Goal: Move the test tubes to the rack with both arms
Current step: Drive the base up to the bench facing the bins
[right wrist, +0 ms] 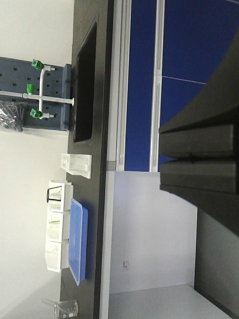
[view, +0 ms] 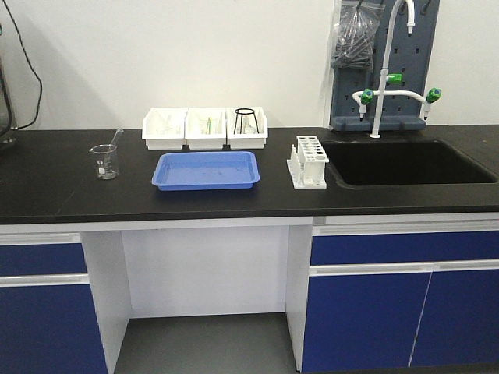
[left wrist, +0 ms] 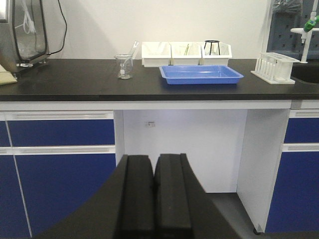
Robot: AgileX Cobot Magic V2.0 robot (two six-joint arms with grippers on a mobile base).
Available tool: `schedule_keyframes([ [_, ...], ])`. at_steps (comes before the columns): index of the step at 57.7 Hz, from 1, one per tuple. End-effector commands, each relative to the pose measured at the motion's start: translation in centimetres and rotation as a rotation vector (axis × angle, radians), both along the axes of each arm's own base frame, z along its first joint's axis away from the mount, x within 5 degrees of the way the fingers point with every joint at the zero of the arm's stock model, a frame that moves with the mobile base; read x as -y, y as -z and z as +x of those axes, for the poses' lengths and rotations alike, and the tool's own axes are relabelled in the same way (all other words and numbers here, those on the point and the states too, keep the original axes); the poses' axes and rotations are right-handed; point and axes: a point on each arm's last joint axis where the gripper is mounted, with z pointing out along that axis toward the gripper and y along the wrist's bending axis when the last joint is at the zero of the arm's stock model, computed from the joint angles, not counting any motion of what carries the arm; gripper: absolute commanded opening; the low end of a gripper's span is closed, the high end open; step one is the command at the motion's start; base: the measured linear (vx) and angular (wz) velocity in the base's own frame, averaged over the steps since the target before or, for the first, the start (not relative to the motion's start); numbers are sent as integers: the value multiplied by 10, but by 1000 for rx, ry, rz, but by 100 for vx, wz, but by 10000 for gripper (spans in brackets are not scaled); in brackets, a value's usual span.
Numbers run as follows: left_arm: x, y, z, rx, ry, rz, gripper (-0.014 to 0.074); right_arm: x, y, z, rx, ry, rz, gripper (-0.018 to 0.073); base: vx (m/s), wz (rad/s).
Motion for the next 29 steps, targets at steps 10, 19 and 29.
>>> schedule_keyframes([
  [10, 0, -16, -1, 104, 4, -15, -6, -1, -3, 0, 76, -6, 1, -13, 18, -2],
  [19, 0, -16, -1, 104, 4, -15, -6, -1, -3, 0, 76, -6, 1, -13, 22, 2],
  [29, 0, -16, -1, 104, 4, -15, -6, -1, -3, 0, 76, -6, 1, -13, 26, 4],
])
